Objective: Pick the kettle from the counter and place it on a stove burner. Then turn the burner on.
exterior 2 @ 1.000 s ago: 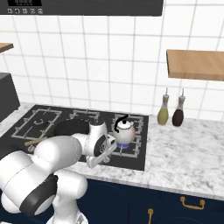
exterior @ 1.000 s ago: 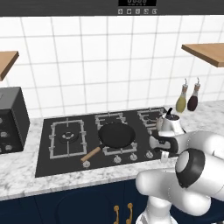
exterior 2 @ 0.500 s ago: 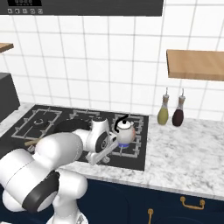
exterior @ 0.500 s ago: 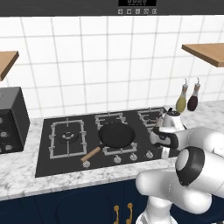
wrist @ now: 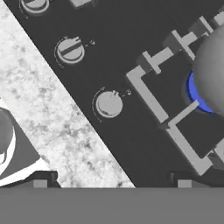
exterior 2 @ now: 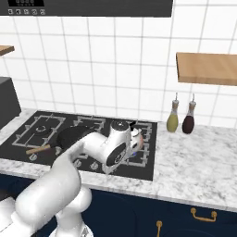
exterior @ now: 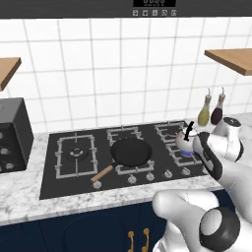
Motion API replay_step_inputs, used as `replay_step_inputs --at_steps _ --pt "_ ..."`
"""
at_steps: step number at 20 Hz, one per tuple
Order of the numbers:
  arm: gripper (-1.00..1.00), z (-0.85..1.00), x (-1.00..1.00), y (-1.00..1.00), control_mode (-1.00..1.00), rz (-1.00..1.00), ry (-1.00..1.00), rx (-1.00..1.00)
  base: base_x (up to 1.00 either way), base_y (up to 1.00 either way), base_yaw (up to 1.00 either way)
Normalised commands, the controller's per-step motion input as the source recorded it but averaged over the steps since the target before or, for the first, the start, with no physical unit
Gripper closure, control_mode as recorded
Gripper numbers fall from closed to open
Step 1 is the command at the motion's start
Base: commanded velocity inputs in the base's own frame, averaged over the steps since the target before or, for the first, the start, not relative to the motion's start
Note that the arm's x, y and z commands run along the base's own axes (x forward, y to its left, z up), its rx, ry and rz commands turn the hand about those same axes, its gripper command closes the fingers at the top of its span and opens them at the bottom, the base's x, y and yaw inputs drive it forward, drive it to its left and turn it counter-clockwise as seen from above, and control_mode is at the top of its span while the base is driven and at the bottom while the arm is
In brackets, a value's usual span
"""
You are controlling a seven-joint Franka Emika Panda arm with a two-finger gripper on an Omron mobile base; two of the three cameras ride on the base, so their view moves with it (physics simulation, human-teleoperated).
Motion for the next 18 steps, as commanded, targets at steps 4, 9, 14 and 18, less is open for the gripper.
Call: replay_step_inputs --at_steps 4,9,14,18 --pt "-1.0 1.0 -1.0 -0.96 -1.0 0.0 -0.62 0.29 0.0 0.0 0.0" --pt "-1.0 1.0 -1.0 -0.61 -1.0 0.0 -0.58 0.38 0.0 0.0 0.0" --pt "-1.0 0.85 -0.66 0.02 -1.0 -0.02 -0.42 0.34 0.0 0.0 0.0" --pt "-1.0 0.0 -0.01 0.0 -1.0 0.0 0.0 0.0 0.0 0.0 0.0"
